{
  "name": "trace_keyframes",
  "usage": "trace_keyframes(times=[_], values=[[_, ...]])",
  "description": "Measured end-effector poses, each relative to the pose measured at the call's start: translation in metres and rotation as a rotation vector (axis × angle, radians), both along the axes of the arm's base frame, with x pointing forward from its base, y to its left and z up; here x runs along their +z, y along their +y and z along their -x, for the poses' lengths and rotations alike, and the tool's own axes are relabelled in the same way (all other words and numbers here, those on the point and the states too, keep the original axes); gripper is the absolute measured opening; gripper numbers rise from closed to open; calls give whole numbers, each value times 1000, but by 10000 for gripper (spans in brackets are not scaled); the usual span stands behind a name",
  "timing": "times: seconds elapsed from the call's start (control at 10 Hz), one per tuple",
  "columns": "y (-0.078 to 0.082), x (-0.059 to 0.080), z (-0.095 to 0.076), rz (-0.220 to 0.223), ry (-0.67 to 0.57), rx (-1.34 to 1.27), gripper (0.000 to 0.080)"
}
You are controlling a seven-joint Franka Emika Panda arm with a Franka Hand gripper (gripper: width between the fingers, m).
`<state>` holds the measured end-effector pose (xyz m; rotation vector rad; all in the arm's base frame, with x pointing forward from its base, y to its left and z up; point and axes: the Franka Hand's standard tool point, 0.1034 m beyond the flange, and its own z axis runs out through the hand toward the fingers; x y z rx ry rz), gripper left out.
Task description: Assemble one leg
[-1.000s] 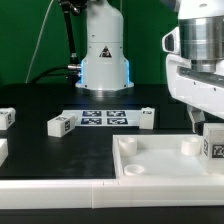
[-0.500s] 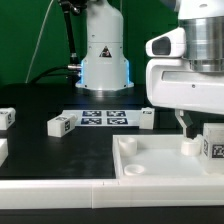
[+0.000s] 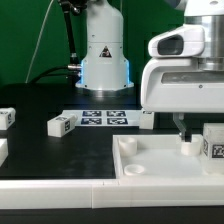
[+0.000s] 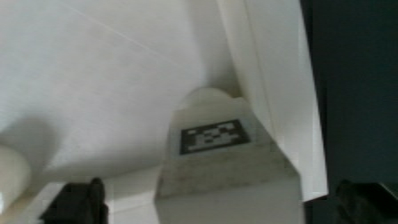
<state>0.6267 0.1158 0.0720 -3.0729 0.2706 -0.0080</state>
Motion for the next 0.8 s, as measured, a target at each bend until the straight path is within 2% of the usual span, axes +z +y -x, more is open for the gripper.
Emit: trace_keyframes(times=[0.2, 0.4, 0.6, 0.7, 0.8], values=[[-2, -1, -1, 17, -24, 180, 649], [-4, -2, -1, 18, -28, 204, 649], [-4, -2, -1, 17, -27, 165, 381], [-5, -2, -1, 17, -27, 165, 290], [-4, -2, -1, 16, -26, 151, 290]])
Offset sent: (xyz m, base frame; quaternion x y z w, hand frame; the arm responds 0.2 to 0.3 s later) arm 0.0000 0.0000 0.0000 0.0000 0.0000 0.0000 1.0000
